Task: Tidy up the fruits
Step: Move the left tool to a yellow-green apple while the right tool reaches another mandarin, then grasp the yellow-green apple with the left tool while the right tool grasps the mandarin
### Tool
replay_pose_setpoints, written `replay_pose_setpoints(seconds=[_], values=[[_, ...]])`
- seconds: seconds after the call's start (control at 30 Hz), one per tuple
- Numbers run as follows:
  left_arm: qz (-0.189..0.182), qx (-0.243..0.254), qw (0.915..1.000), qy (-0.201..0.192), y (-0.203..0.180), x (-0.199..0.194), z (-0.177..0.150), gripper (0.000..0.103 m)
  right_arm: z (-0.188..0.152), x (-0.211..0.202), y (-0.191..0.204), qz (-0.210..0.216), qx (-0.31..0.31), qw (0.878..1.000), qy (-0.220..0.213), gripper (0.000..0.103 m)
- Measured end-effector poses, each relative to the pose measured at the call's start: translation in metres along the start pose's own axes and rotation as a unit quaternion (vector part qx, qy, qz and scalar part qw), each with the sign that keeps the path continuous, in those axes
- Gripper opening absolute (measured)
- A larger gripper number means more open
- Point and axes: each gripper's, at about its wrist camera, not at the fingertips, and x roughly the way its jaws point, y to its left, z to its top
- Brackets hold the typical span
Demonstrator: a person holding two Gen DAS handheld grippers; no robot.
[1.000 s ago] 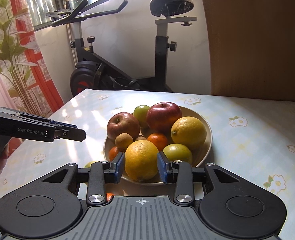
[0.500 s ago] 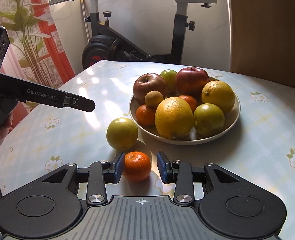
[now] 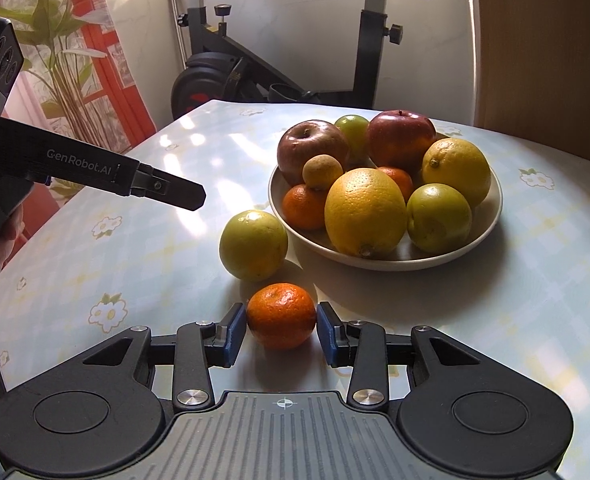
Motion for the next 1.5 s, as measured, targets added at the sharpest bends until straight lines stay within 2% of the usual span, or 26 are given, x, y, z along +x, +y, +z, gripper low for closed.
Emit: replay_pose_setpoints(seconds=[0.07, 0.13, 0.4, 0.5, 0.7, 1.2, 1.33, 1.5], values=[[-0.004, 0.000, 1.0000, 0.001, -0.003, 0.001, 0.001, 0.031, 0.000, -0.001, -0.001, -0.001, 0.002, 1.000, -0.001, 0.035], [-0.010, 0.002, 0.9999, 0.000, -0.007, 0.003, 0.001, 0.041, -0.001, -0.002, -0.003, -0.003, 0.003, 1.000, -0.002, 0.035], [-0.022, 0.002, 0.9996, 0.015, -0.026, 0.017, 0.003, 0.043, -0.008, -0.011, -0.015, -0.016, 0.021, 1.000, -0.012, 0.035], [-0.020, -0.005, 0.9995, 0.023, -0.029, 0.023, 0.003, 0.058, -0.010, -0.014, -0.021, -0.021, 0.029, 0.999, -0.015, 0.035], [-0.030, -0.006, 0.9990, 0.034, -0.035, 0.031, 0.004, 0.058, -0.013, -0.018, -0.030, -0.027, 0.040, 0.999, -0.020, 0.035], [-0.012, -0.001, 0.9987, 0.049, -0.039, 0.045, 0.003, 0.057, -0.016, -0.019, -0.032, -0.029, 0.047, 0.998, -0.023, 0.035], [-0.010, 0.001, 0.9987, 0.050, -0.038, 0.044, 0.001, 0.049, -0.016, -0.020, -0.033, -0.030, 0.048, 0.998, -0.025, 0.035], [-0.005, 0.008, 0.9988, 0.049, -0.040, 0.041, 0.000, 0.047, -0.016, -0.022, -0.033, -0.031, 0.048, 0.998, -0.028, 0.035]])
